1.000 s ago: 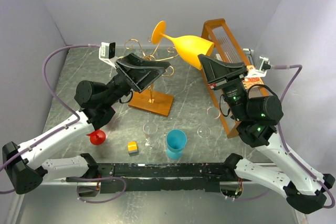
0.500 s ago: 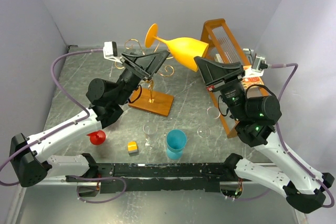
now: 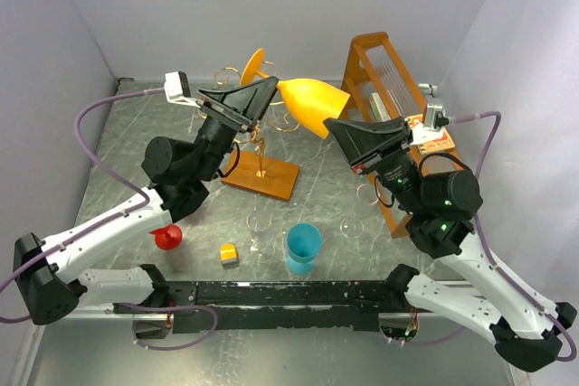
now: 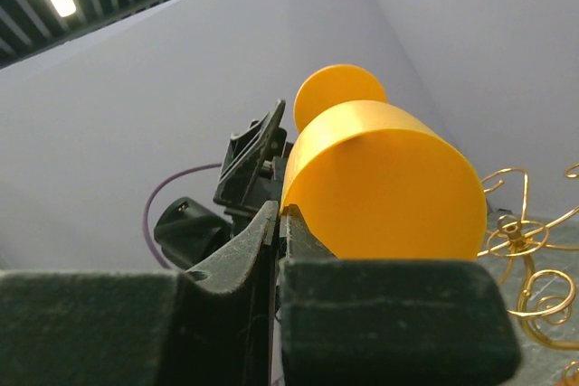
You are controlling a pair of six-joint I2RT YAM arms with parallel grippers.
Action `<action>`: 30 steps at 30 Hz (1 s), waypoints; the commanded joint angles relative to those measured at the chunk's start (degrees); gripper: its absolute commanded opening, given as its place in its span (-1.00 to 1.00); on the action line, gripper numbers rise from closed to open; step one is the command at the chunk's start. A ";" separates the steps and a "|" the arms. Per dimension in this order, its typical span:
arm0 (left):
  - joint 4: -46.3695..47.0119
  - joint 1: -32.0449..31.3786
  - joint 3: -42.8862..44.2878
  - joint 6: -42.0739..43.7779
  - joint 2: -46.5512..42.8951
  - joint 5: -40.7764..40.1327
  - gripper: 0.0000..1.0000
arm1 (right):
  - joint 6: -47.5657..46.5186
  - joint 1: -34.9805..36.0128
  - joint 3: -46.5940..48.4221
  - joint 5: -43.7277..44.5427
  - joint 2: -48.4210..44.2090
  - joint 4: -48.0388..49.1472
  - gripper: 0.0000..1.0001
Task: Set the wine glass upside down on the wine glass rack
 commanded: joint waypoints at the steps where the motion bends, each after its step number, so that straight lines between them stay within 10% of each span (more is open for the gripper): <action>1: 3.23 -0.29 -0.11 1.82 -1.71 -1.46 0.32 | -0.94 0.27 -1.13 -5.37 -2.06 -1.33 -1.00; 19: -2.65 -0.32 -0.16 3.44 -3.25 -2.04 -0.11 | 1.18 0.21 -0.34 -9.68 -0.97 -2.89 -1.00; 30: -5.00 -0.24 0.34 6.91 -4.69 -2.97 -0.86 | -0.74 0.25 1.08 -7.75 -1.77 -8.30 -1.00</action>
